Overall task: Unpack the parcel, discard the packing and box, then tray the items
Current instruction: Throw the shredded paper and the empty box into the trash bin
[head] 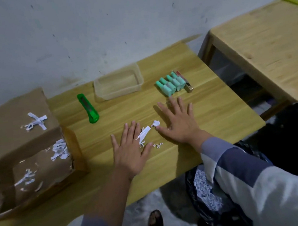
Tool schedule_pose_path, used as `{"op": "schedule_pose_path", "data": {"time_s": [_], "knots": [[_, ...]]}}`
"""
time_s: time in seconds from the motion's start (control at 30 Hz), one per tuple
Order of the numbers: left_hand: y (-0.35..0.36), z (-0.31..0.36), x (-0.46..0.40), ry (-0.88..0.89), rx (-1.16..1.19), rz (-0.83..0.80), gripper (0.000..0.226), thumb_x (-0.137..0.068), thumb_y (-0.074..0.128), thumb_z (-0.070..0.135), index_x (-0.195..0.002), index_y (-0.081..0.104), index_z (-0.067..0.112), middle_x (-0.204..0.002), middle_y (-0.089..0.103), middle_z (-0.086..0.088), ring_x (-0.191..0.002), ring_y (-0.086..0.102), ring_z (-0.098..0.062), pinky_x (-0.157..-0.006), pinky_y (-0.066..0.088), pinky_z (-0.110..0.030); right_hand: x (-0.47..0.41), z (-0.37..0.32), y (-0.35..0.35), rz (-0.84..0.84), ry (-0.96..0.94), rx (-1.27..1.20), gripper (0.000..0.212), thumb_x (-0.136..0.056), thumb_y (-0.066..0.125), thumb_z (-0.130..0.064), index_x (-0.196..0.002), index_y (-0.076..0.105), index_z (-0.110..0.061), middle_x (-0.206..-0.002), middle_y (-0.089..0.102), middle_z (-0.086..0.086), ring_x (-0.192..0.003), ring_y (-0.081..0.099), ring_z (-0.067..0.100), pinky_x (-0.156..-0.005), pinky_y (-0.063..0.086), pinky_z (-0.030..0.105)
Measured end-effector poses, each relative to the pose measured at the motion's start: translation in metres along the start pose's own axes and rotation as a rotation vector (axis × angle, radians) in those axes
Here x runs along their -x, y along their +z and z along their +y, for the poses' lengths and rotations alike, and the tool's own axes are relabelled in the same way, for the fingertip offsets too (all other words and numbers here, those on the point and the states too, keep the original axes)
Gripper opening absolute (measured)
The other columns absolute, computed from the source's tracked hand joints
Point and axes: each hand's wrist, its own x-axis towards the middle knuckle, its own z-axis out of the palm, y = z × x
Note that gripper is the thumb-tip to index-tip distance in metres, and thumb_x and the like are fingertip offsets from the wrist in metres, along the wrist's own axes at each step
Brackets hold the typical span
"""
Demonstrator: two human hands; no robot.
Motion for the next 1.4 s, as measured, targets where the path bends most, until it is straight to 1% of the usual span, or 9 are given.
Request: {"op": "schedule_pose_path", "data": {"time_s": [0.13, 0.23, 0.5, 0.73, 1.0, 1.07, 1.13, 1.23, 1.4], "knots": [[0.001, -0.003, -0.013, 0.026, -0.020, 0.009, 0.083, -0.080, 0.004, 0.068, -0.152, 0.005, 0.028, -0.160, -0.007, 0.011, -0.145, -0.016, -0.009, -0.113, -0.005, -0.060, 0.009, -0.004, 0.009, 0.046, -0.122, -0.073, 0.059, -0.087, 0.022, -0.057, -0.139, 0.039, -0.037, -0.155, 0.026, 0.008, -0.148, 0.012, 0.028, -0.116, 0.005, 0.057], [0.000, 0.007, -0.023, 0.055, -0.020, 0.011, 0.081, -0.081, 0.003, 0.065, -0.153, 0.007, 0.027, -0.161, -0.006, 0.009, -0.145, -0.016, -0.010, -0.113, -0.004, -0.061, 0.027, 0.012, 0.014, 0.124, -0.106, -0.107, 0.047, -0.093, 0.030, -0.044, -0.134, 0.048, -0.030, -0.148, 0.039, 0.009, -0.143, 0.028, 0.026, -0.117, 0.018, 0.052], [-0.001, 0.091, -0.041, 0.272, -0.058, -0.098, 0.064, -0.099, 0.017, 0.052, -0.153, 0.000, 0.023, -0.160, -0.013, 0.008, -0.146, -0.019, -0.013, -0.113, -0.008, -0.061, 0.078, 0.059, 0.005, 0.231, 0.129, -0.213, 0.056, -0.094, 0.026, -0.045, -0.137, 0.045, -0.015, -0.148, 0.038, 0.016, -0.142, 0.029, 0.030, -0.114, 0.030, 0.047], [0.000, 0.115, -0.047, 0.414, 0.048, -0.161, 0.059, -0.098, 0.022, 0.044, -0.153, 0.006, 0.027, -0.161, -0.005, 0.011, -0.146, -0.016, -0.010, -0.115, -0.010, -0.057, 0.098, 0.068, -0.001, 0.206, 0.173, -0.324, 0.070, -0.086, 0.031, -0.062, -0.146, 0.030, -0.026, -0.157, 0.021, 0.008, -0.148, 0.009, 0.023, -0.120, 0.012, 0.045], [-0.002, 0.061, -0.036, 0.388, -0.048, -0.066, 0.069, -0.088, -0.007, 0.052, -0.152, 0.001, 0.028, -0.159, -0.009, 0.013, -0.145, -0.015, -0.008, -0.116, -0.008, -0.052, 0.093, 0.047, 0.000, 0.119, 0.060, -0.116, 0.093, -0.073, 0.040, -0.080, -0.149, 0.009, -0.037, -0.161, -0.001, 0.004, -0.148, -0.009, 0.027, -0.119, -0.002, 0.051], [0.000, 0.062, -0.035, 0.387, -0.065, -0.033, 0.065, -0.091, -0.004, 0.050, -0.152, 0.003, 0.028, -0.159, -0.008, 0.012, -0.146, -0.013, -0.009, -0.116, -0.007, -0.053, 0.088, 0.042, 0.004, 0.110, 0.068, -0.076, 0.087, -0.074, 0.040, -0.079, -0.147, 0.014, -0.040, -0.161, 0.002, 0.007, -0.148, -0.005, 0.034, -0.118, 0.000, 0.053], [0.002, 0.063, -0.036, 0.386, -0.059, -0.016, 0.063, -0.093, -0.001, 0.049, -0.152, 0.007, 0.028, -0.160, -0.004, 0.012, -0.146, -0.010, -0.009, -0.117, -0.005, -0.052, 0.084, 0.040, 0.006, 0.159, 0.095, -0.049, 0.069, -0.078, 0.039, -0.074, -0.138, 0.034, -0.041, -0.155, 0.025, 0.010, -0.144, 0.017, 0.039, -0.116, 0.014, 0.055], [0.002, 0.062, -0.038, 0.375, -0.097, -0.001, 0.064, -0.092, -0.001, 0.052, -0.152, 0.005, 0.029, -0.160, -0.005, 0.011, -0.146, -0.010, -0.009, -0.118, -0.002, -0.052, 0.078, 0.039, 0.007, 0.296, 0.058, 0.087, 0.038, -0.087, 0.042, -0.060, -0.108, 0.055, -0.031, -0.121, 0.054, 0.004, -0.112, 0.048, 0.030, -0.090, 0.041, 0.043], [0.006, 0.063, -0.040, 0.360, -0.146, 0.001, 0.066, -0.092, -0.002, 0.055, -0.152, 0.002, 0.030, -0.161, -0.006, 0.011, -0.147, -0.009, -0.011, -0.118, 0.003, -0.053, 0.082, 0.038, 0.013, 0.457, -0.040, 0.021, 0.025, -0.090, 0.053, -0.029, -0.072, 0.051, -0.013, -0.065, 0.052, 0.005, -0.054, 0.049, 0.026, -0.044, 0.030, 0.030]]}}
